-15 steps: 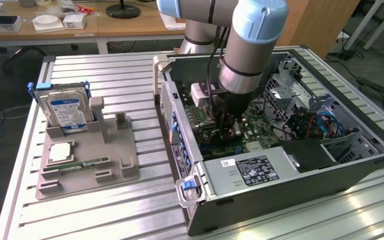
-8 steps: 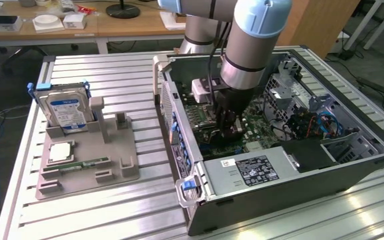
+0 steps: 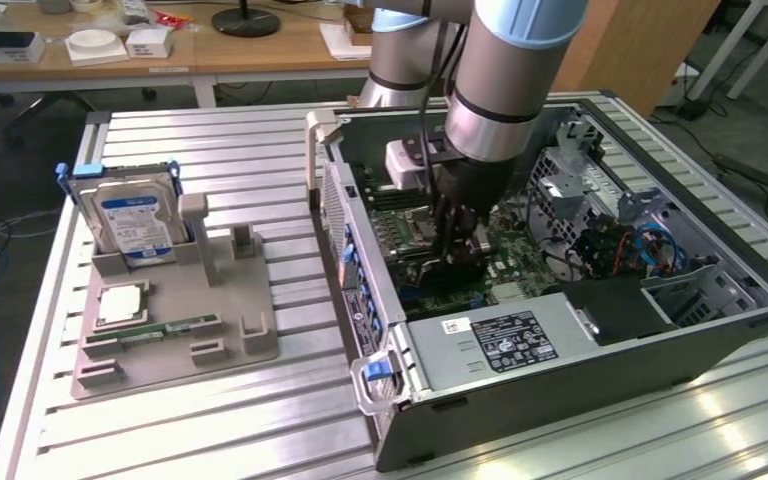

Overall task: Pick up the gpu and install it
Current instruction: 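Insert the gpu into the slot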

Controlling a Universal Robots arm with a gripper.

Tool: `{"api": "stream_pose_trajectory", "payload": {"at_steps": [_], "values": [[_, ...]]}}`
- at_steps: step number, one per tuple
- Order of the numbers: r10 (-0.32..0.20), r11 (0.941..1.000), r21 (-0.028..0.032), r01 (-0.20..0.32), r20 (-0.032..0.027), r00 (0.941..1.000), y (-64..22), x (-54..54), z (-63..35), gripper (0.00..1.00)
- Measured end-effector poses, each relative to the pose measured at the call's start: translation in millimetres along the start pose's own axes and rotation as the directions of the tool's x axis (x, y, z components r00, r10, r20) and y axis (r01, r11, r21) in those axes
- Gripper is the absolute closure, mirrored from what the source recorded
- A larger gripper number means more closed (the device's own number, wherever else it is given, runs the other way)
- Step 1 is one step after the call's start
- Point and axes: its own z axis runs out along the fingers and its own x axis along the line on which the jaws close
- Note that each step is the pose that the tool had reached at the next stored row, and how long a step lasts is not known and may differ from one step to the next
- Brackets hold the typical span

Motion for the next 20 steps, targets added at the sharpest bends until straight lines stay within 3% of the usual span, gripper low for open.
{"api": "stream_pose_trajectory", "payload": {"at_steps": [18, 20], "values": [[0.0, 1.0, 0.0014, 0.0, 0.0, 1.0, 0.5, -0.2, -4.8, 0.68], [0.0, 1.0, 0.0015, 0.0, 0.0, 1.0, 0.5, -0.2, -4.8, 0.76]]}}
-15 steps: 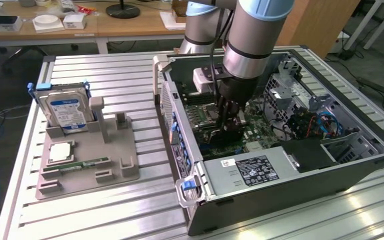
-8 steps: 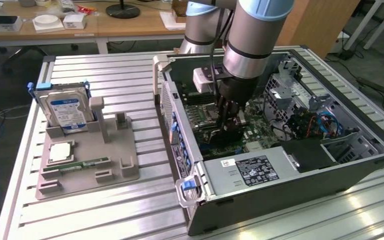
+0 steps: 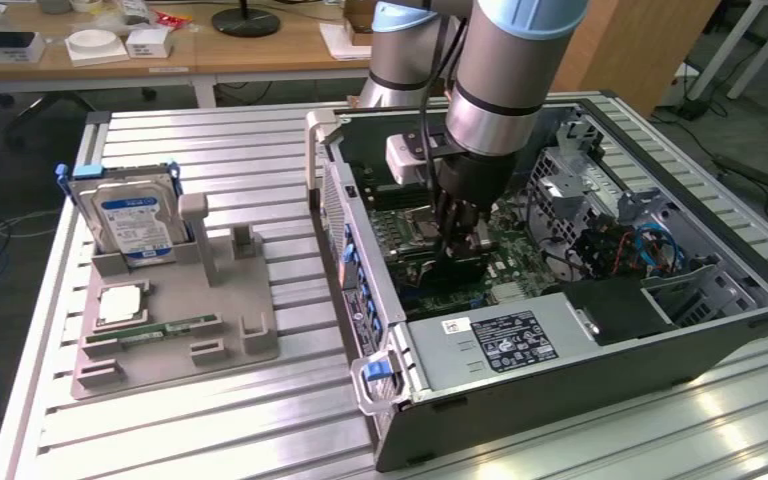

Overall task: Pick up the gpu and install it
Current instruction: 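Insert the gpu into the slot, then press down on the gpu until it lock into place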

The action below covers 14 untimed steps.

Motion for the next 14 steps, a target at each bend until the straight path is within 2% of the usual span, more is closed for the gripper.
{"api": "stream_pose_trajectory", "payload": {"at_steps": [1, 3, 4, 14], "values": [[0.0, 1.0, 0.0, 0.0, 0.0, 1.0, 0.0, 0.0, 0.0, 0.76], [0.0, 1.0, 0.0, 0.0, 0.0, 1.0, 0.0, 0.0, 0.0, 0.87], [0.0, 1.0, 0.0, 0.0, 0.0, 1.0, 0.0, 0.0, 0.0, 0.9], [0.0, 1.0, 0.0, 0.0, 0.0, 1.0, 0.0, 0.0, 0.0, 0.9]]}}
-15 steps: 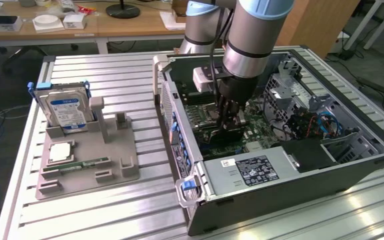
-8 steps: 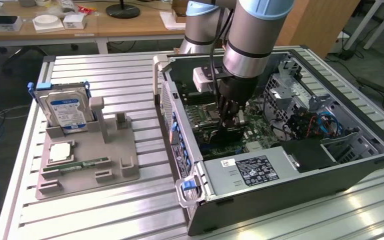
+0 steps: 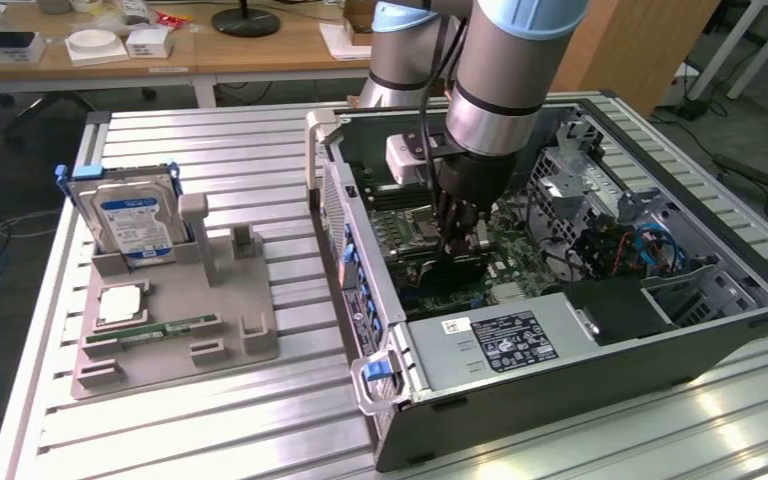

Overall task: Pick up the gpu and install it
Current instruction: 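Press down on the gpu until it lock into place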

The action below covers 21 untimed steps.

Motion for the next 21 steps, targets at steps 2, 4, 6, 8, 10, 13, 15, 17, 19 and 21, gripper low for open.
{"api": "stream_pose_trajectory", "payload": {"at_steps": [2, 4, 6, 8, 10, 13, 15, 17, 19, 21], "values": [[0.0, 1.0, 0.0, 0.0, 0.0, 1.0, 0.0, 0.0, 0.0, 0.9], [0.0, 1.0, 0.0, 0.0, 0.0, 1.0, 0.0, 0.0, 0.0, 0.9], [0.0, 1.0, -0.0001, 0.0, 0.0, 1.0, -1.8, 0.0, 0.1, 0.9], [0.0, 1.0, 0.0, 0.0, -0.0001, 1.0, -7.3, 0.0, 0.3, 0.9], [0.0, 1.0, -0.0001, 0.0, 0.0005, 1.0, -13.8, 0.0, 0.7, 0.9], [0.0, 1.0, 0.0001, 0.0, 0.0015, 1.0, -19.1, 0.1, 1.5, 0.9], [0.0, 1.0, -0.0001, 0.0, 0.0017, 1.0, -19.1, 0.1, 1.4, 0.9], [0.0, 1.0, 0.0, 0.0, 0.0019, 1.0, -19.2, 0.0, 1.7, 0.9], [0.0, 1.0, 0.0, 0.0, 0.0019, 1.0, -19.1, 0.2, 4.9, 0.9], [0.0, 1.0, -0.0002, 0.0, 0.0017, 1.0, -19.1, 0.3, 6.5, 0.9]]}}
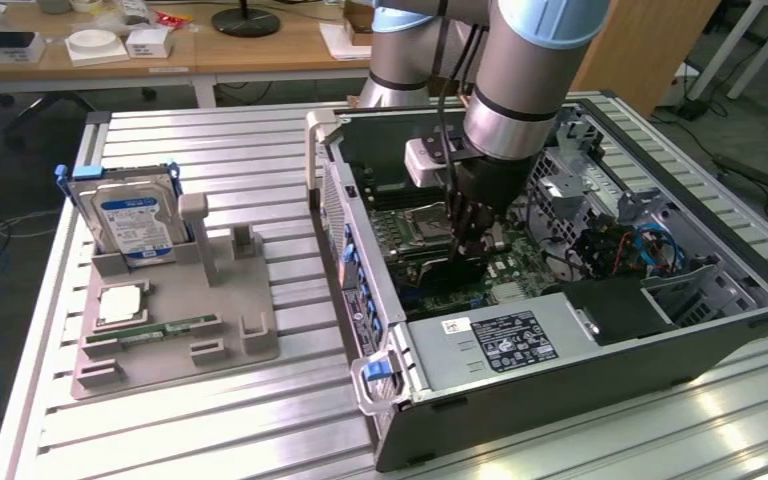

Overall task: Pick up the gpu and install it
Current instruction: 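Press down on the gpu until it lock into place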

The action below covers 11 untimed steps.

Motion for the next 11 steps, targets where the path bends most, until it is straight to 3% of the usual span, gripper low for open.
{"api": "stream_pose_trajectory", "payload": {"at_steps": [5, 11], "values": [[0.0, 1.0, -0.0009, 0.0, -0.002, 1.0, 0.0, 0.3, 2.8, 0.9], [0.0, 1.0, 0.0004, 0.0, 0.002, 1.0, 0.0, -0.1, 1.8, 0.9]]}}
